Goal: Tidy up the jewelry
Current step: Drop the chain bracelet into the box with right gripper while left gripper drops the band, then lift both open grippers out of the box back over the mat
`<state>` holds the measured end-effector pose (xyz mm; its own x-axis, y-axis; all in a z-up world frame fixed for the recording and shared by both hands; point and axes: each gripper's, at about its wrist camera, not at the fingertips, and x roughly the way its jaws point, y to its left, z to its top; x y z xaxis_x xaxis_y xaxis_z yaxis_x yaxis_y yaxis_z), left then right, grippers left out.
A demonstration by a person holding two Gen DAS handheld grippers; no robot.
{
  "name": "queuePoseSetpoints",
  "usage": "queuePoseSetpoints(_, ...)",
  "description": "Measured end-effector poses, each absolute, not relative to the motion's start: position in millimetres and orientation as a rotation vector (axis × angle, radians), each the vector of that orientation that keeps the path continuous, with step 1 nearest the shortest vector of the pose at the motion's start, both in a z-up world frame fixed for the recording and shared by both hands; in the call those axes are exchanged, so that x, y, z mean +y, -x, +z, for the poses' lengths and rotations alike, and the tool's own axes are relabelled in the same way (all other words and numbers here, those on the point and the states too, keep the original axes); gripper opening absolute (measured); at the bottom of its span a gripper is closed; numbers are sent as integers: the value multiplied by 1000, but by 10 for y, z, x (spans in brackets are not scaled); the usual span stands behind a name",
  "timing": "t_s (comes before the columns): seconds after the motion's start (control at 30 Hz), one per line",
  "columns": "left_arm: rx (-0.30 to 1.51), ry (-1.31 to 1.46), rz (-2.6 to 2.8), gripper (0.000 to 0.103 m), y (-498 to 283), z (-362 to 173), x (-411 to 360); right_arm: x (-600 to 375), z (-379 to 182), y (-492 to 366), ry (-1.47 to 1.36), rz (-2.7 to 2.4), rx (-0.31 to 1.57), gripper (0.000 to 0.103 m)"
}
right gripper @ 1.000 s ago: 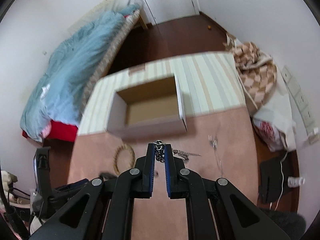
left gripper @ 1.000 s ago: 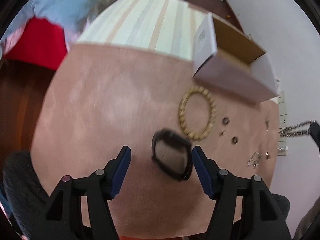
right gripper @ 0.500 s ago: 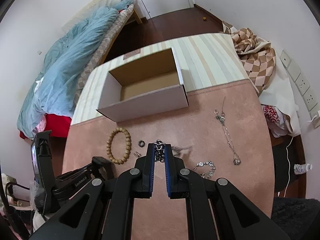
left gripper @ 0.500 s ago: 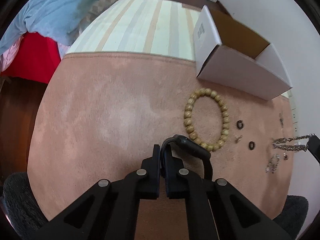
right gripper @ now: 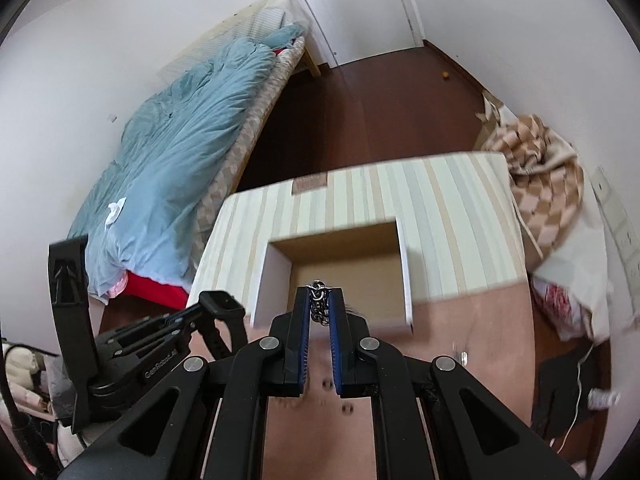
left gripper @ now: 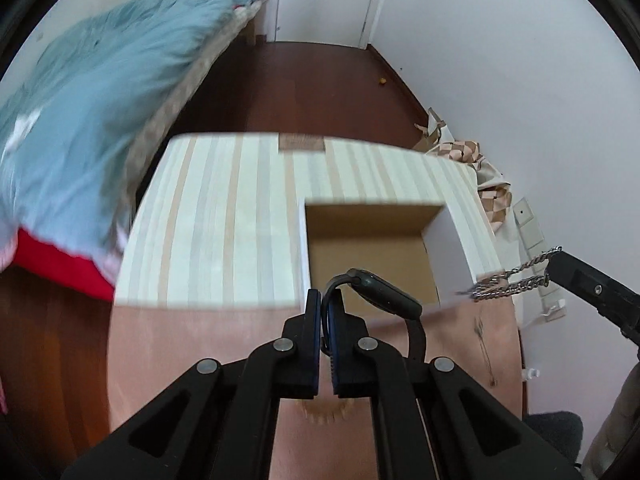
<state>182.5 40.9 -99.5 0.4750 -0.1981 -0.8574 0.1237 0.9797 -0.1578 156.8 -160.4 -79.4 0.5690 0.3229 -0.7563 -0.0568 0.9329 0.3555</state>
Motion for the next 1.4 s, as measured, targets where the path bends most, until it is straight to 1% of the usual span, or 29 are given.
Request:
queuePoseSetpoints(0.17, 1098, 67, -206, 2, -2194, -1064, 289, -1532, -887, -2070, -271, 226, 998, 9)
queuePoseSetpoints(0.23, 1131, 63, -207, 5, -2335, -1139, 238, -1496, -986, -2228, -247, 207, 1027, 10)
queuePoseSetpoints(0.27, 1138, 60, -197, 8, -2365, -1154, 220, -1475, -1052, -2309, -238, 215, 1052, 10)
queuePoseSetpoints(0.37, 1167, 16, -169, 10, -2480, -1236, 121, -1484, -1254, -2508, -246, 205, 1130, 11)
queuePoseSetpoints(0.4, 1175, 5, -160, 15, -2516, -1257, 97, -1499, -1307, -2537, -253, 205, 1149, 11)
queuePoseSetpoints(0.43, 1178, -7, -147, 18, -2546, -1266, 79, -1525, -1365, -2577, -266, 206, 1172, 16)
queuePoseSetpoints(0.47, 1175, -14, -139, 31, -2569, -1265, 70, -1553, -1407, -2602, -273, 199, 1186, 24)
queuePoseSetpoints(0.5, 1172, -15, -132, 54, -2594, -1255, 66, -1581, -1425, -2618, -274, 194, 1189, 49)
queuePoseSetpoints(0.53, 1167, -16, -118, 62, -2603, -1242, 74, -1608, -1435, -2617, -274, 190, 1187, 69)
queuePoseSetpoints(0.57, 1155, -16, -102, 74, -2608, -1221, 93, -1633, -1437, -2600, -269, 183, 1183, 73)
queuePoseSetpoints(0.7, 1131, -10, -71, 74, -2610, -1163, 186, -1688, -1440, -2498, -225, 137, 1174, 73)
queuePoseSetpoints(0.73, 1121, -10, -59, 74, -2598, -1151, 219, -1686, -1441, -2465, -196, 116, 1171, 79)
queuePoseSetpoints(0.77, 1104, -18, -36, 78, -2561, -1135, 257, -1688, -1440, -2440, -164, 92, 1167, 84)
queuePoseSetpoints(0.8, 1094, -24, -22, 93, -2538, -1131, 278, -1683, -1442, -2397, -131, 69, 1160, 94)
queuePoseSetpoints(0.83, 1085, -31, -12, 101, -2511, -1130, 300, -1666, -1451, -2352, -102, 55, 1153, 96)
queuePoseSetpoints(0.87, 1077, -36, -1, 103, -2472, -1135, 324, -1651, -1460, -2318, -81, 40, 1150, 96)
queuePoseSetpoints(1.0, 1061, -47, 48, 103, -2278, -1173, 406, -1593, -1520, -2168, -7, -3, 1134, 100)
queuePoseSetpoints(1.17, 1062, -56, 66, 103, -2043, -1209, 423, -1524, -1525, -2043, 17, -16, 1113, 100)
queuePoseSetpoints(1.4, 1033, -67, 67, 103, -1716, -1025, 406, -1445, -1390, -1804, 18, -16, 1086, 100)
